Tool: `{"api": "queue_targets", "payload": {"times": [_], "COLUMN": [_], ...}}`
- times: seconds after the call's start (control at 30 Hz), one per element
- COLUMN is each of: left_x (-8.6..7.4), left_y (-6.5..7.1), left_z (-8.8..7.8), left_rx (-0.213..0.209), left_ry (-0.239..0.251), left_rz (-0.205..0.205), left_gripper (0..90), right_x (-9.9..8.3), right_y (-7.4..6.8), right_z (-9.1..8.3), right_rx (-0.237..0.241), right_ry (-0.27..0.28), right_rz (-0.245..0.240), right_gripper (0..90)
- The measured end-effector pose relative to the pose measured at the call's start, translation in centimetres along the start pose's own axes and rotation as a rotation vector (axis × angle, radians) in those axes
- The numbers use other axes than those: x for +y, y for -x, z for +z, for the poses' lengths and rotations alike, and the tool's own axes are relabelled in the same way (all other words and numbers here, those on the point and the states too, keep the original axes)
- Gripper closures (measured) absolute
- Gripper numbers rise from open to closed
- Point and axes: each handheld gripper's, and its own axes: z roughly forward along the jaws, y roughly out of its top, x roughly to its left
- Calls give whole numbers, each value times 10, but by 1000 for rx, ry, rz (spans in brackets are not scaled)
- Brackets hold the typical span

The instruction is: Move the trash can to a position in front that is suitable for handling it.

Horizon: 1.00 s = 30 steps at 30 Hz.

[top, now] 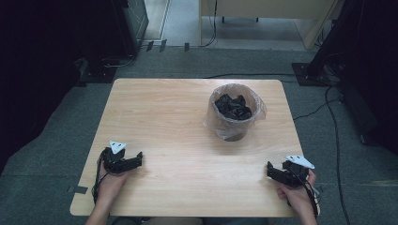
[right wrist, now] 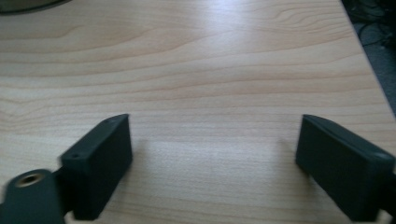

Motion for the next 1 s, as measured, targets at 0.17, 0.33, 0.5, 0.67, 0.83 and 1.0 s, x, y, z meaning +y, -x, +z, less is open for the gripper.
{"api": "queue_targets", "payload": {"times": [0.17,0.33,0.5,0.67,0.83,1.0], "left_x": [0,0,0,-1,-2,-2], "left_y": [0,0,0,1,1,1], "left_z": [0,0,0,-1,-2,-2], "left_rx": [0,0,0,4,3,2], "left_ry": [0,1,0,3,3,1], "left_rz": [0,-1,0,-6,-5,-1], "left_gripper": [102,102,102,102,102,102], "right_x": [9,25,52,98,138,161], "right_y": [1,-2,-6,-11,-23,-32], "right_z": [-10,-14,-10,-2,7,17], "right_rx": [-13,-19,-15,76,78,76], "right_ry": [49,118,198,211,219,220], "right_rz": [81,30,-8,53,45,36], "right_gripper": [492,522,509,460,463,529]}}
